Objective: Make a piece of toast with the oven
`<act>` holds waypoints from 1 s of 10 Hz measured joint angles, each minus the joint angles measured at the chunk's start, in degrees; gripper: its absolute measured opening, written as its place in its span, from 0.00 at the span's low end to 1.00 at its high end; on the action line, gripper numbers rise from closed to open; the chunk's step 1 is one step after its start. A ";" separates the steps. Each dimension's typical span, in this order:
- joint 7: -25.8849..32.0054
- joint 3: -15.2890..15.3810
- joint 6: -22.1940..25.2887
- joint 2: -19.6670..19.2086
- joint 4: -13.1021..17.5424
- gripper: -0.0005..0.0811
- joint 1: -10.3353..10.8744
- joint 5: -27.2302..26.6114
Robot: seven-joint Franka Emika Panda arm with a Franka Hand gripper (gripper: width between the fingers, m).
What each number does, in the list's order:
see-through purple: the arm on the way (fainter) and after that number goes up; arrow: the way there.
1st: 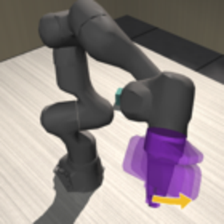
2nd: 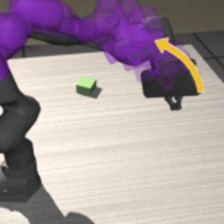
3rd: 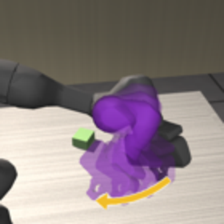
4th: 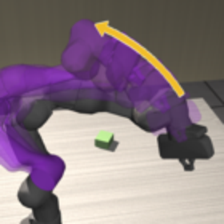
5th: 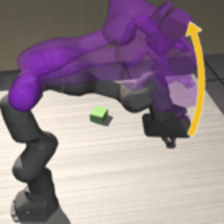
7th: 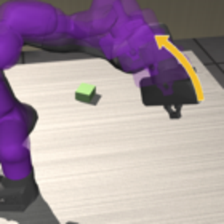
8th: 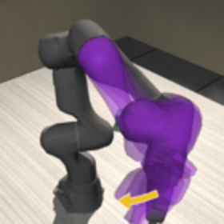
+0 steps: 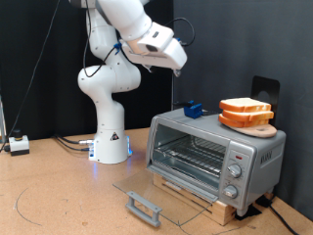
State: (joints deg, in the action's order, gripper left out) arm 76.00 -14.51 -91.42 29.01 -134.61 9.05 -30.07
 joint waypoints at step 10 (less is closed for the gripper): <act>-12.96 12.35 -2.13 13.07 -10.35 1.00 -0.05 0.51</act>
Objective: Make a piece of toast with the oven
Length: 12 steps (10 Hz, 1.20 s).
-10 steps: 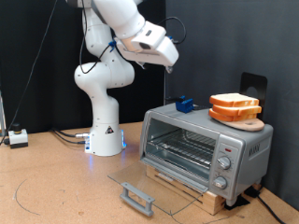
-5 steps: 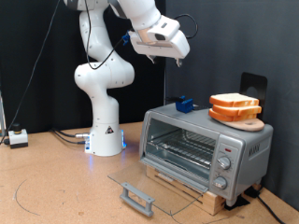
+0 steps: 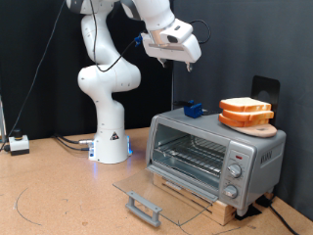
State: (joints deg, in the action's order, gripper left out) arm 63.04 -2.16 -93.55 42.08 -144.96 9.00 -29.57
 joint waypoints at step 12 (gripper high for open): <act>-0.69 9.84 -18.41 -6.52 -10.49 1.00 0.69 -7.30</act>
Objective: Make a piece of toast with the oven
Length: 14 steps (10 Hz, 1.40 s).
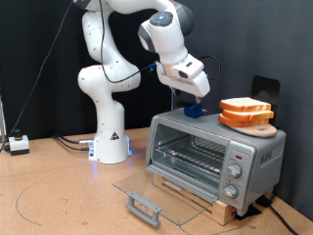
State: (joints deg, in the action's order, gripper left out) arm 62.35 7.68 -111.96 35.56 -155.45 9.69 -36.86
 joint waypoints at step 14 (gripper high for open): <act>2.97 2.30 -5.58 -5.96 -0.62 0.78 1.33 -3.73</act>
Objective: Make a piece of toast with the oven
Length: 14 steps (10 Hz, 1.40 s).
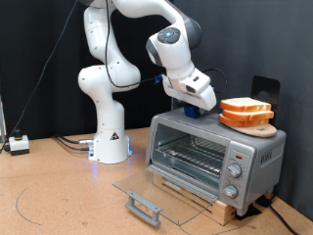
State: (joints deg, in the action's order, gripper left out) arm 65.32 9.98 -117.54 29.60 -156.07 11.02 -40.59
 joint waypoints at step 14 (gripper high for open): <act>5.99 -8.63 7.49 5.29 3.34 0.51 -0.66 -2.20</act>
State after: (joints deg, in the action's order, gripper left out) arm 71.31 1.36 -110.05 34.89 -152.73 10.36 -42.79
